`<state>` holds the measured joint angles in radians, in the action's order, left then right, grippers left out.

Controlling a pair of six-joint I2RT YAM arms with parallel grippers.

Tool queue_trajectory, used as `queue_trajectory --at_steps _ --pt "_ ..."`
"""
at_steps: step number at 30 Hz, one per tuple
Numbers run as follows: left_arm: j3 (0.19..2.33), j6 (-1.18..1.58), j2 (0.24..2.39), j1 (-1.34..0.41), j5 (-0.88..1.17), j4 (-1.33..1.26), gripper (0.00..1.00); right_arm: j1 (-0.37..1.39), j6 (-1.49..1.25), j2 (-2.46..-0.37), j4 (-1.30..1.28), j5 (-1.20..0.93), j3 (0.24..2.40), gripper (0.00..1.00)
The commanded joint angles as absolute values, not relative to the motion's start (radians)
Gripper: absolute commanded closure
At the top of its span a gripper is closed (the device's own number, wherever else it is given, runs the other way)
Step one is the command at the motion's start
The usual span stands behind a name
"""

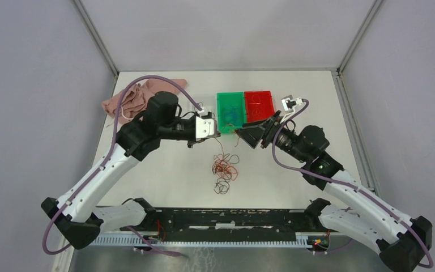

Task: Untangle the cables

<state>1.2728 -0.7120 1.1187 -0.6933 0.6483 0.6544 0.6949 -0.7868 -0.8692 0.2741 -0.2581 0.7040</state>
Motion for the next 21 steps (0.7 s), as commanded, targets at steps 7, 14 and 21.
queue_trajectory --at_steps 7,14,21 --pt "1.480 -0.625 1.123 -0.727 0.709 0.620 0.97 0.713 -0.757 -0.985 0.427 -0.442 0.696 0.22" --pt "1.558 -0.623 1.150 -0.745 0.680 0.604 0.97 0.762 -0.760 -1.073 0.514 -0.448 0.700 0.24" --pt "1.651 -0.591 1.181 -0.770 0.676 0.589 0.97 0.767 -0.788 -1.149 0.561 -0.380 0.690 0.38"
